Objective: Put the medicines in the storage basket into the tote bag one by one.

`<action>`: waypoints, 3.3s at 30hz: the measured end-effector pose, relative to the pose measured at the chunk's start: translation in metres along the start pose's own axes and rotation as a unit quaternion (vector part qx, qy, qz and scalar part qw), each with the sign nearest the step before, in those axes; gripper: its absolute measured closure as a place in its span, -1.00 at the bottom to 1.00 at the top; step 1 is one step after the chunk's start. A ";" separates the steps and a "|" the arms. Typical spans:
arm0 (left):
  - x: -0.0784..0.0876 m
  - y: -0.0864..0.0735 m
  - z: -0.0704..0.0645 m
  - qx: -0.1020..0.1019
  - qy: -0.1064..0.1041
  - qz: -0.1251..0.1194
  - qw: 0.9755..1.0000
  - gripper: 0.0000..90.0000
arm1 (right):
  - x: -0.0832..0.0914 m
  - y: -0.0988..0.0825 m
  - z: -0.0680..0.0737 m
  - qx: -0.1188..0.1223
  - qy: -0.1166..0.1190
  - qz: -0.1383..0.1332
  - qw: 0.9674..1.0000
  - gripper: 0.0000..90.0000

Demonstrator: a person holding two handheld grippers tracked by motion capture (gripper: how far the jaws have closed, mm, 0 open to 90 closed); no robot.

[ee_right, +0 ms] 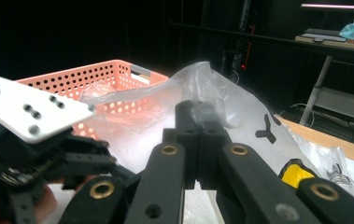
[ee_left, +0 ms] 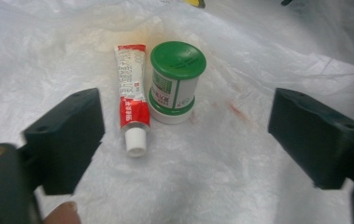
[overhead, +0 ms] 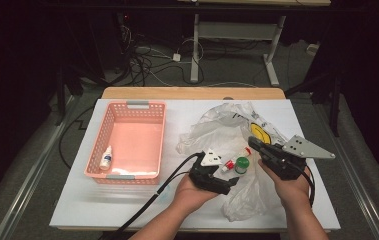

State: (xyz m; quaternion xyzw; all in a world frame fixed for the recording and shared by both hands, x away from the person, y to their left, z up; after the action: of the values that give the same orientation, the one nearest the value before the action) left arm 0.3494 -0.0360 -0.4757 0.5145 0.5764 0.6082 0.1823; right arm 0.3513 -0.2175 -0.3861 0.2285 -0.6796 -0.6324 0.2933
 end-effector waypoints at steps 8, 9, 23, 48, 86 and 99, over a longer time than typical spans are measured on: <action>0.031 -0.004 0.003 -0.001 0.011 0.001 1.000 -1.00 | 0.001 0.000 0.000 0.001 -0.001 0.001 1.000 1.00; 0.035 -0.005 0.003 -0.003 0.015 0.001 1.000 -1.00 | 0.001 0.000 0.000 -0.001 -0.001 -0.001 1.000 1.00; 0.097 -0.011 0.023 -0.005 0.058 -0.016 0.998 -1.00 | 0.001 0.000 -0.001 0.002 -0.003 0.001 1.000 1.00; 0.168 -0.034 0.073 0.028 0.139 -0.023 0.990 -1.00 | 0.001 -0.001 -0.001 0.000 -0.005 0.002 1.000 1.00; 0.248 -0.065 0.135 0.092 0.243 -0.025 0.965 -1.00 | 0.001 -0.001 -0.002 0.001 -0.005 0.003 1.000 1.00; 0.257 -0.062 0.146 0.101 0.246 -0.018 0.964 -0.63 | 0.000 -0.003 -0.002 0.001 -0.005 0.006 1.000 1.00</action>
State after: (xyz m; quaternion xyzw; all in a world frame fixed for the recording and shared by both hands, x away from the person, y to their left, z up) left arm 0.3442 0.2651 -0.4524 0.3539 0.6711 0.6514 -0.0071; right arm 0.3527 -0.2188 -0.3889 0.2217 -0.6832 -0.6310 0.2931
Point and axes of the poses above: each handheld gripper's, and its own axes: x roughly backward along the jaws, y roughly out of its top, z roughly to its left, the point moved 4 cm from there along -x, roughly forward along the jaws, and after that the axes turned 8 degrees about -z, right-handed, at the moved point
